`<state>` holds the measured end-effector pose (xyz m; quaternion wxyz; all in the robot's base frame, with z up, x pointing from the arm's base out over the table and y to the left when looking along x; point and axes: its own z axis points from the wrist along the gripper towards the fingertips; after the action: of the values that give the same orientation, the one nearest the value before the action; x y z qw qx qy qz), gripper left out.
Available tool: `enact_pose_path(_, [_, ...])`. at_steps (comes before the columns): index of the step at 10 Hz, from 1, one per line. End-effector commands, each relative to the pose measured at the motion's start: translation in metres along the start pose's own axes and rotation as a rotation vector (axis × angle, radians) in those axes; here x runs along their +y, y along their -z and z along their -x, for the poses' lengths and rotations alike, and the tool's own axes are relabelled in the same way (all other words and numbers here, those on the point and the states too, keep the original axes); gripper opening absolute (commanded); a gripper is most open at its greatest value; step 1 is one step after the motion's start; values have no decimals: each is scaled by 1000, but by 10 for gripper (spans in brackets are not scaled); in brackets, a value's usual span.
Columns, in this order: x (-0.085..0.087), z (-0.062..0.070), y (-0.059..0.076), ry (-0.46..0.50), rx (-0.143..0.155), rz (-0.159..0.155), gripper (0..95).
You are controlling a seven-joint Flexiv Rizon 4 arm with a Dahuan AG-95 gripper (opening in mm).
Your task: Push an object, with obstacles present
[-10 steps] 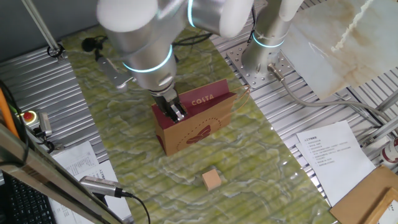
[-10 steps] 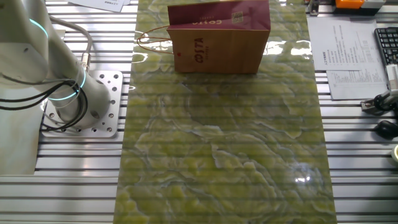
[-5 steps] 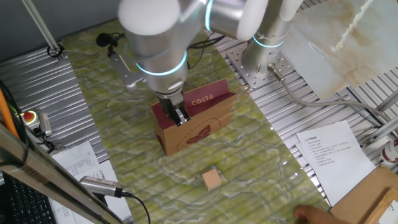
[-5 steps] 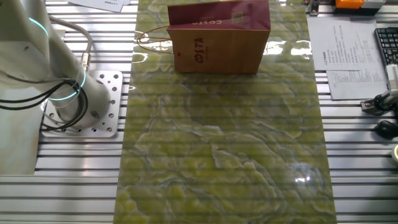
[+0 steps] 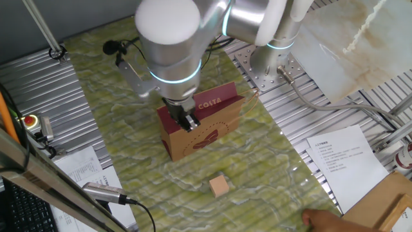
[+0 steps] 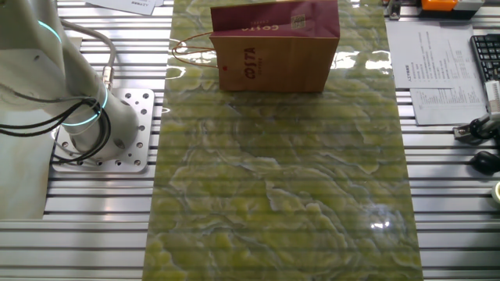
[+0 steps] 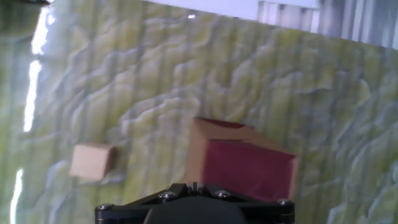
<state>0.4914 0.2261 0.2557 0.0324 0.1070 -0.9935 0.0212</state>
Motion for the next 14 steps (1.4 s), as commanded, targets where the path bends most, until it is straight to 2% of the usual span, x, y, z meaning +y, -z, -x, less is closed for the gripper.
enact_pose_path(1, [43, -1, 7, -66, 54, 50, 0])
enact_pose_path(3, [69, -6, -4, -109, 68, 50, 0])
enact_pose_path(4, [74, -8, -7, -115, 68, 50, 0])
enact_pose_path(7, [76, -11, -11, -135, 70, 44, 0])
enact_pose_path(10, [76, -11, -11, -82, 49, 60, 0])
enact_pose_path(12, [76, -11, -11, -64, 40, 59, 0])
enact_pose_path(13, [79, -15, -15, -49, 39, 58, 0])
enact_pose_path(14, [91, -30, -24, -44, 41, 52, 0])
